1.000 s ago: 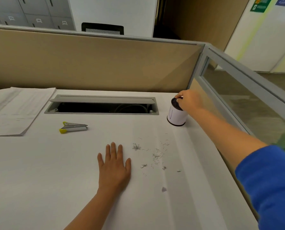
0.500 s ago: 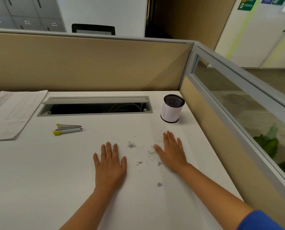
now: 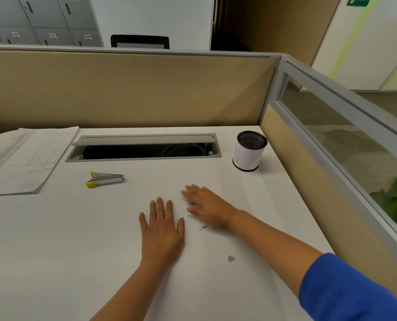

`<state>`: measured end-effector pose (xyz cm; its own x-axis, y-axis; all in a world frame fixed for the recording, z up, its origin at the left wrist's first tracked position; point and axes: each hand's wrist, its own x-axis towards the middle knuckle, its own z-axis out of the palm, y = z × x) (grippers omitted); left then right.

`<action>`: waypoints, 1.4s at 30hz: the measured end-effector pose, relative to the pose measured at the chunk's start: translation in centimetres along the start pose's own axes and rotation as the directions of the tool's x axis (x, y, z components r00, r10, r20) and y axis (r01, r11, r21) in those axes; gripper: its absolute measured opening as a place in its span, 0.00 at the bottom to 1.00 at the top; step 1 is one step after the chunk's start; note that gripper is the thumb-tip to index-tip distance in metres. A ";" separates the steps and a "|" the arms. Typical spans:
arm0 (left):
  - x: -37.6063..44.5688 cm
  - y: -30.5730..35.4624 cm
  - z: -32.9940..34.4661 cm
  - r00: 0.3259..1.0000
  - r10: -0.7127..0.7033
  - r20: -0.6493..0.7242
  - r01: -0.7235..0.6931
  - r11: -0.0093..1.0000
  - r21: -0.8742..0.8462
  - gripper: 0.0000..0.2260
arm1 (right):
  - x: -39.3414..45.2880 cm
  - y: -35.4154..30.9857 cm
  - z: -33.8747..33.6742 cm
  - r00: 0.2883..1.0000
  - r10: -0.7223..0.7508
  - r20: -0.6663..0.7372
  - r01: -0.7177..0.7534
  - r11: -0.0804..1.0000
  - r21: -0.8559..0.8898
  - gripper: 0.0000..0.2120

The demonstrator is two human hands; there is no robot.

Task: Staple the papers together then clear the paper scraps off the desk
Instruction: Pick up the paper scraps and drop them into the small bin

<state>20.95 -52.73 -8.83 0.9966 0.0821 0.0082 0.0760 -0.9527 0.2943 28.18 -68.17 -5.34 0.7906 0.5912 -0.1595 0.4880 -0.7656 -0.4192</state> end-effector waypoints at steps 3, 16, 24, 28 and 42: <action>0.0 0.0 -0.1 1.000 0.002 0.008 -0.002 1.000 0.006 0.38 | -0.7 -0.1 0.6 0.998 -0.070 -0.002 0.070 0.996 -0.063 0.21; 0.0 0.0 -0.3 1.000 0.013 0.000 -0.013 1.000 0.004 0.38 | -4.1 1.9 -1.8 0.988 0.060 -0.141 -0.081 0.985 -0.151 0.12; -0.2 0.0 -0.3 1.000 0.007 -0.001 -0.007 1.000 -0.018 0.33 | -4.4 1.8 -4.9 0.898 0.361 -0.253 -0.294 0.918 0.265 0.08; -0.2 -0.2 -0.2 1.000 0.009 -0.002 -0.009 1.000 -0.017 0.31 | -4.3 2.6 -6.4 0.842 0.529 -0.103 -0.316 0.639 0.701 0.05; 0.0 0.0 0.2 0.999 0.005 -0.033 -0.006 1.000 -0.026 0.36 | 0.9 9.7 -17.7 0.541 0.625 -0.563 -0.466 0.780 0.418 0.08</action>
<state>20.94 -52.77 -8.98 0.9953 0.0870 0.0417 0.0692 -0.9451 0.3194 40.16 -79.58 6.22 0.9407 -0.3017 0.1551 -0.1425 -0.7664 -0.6263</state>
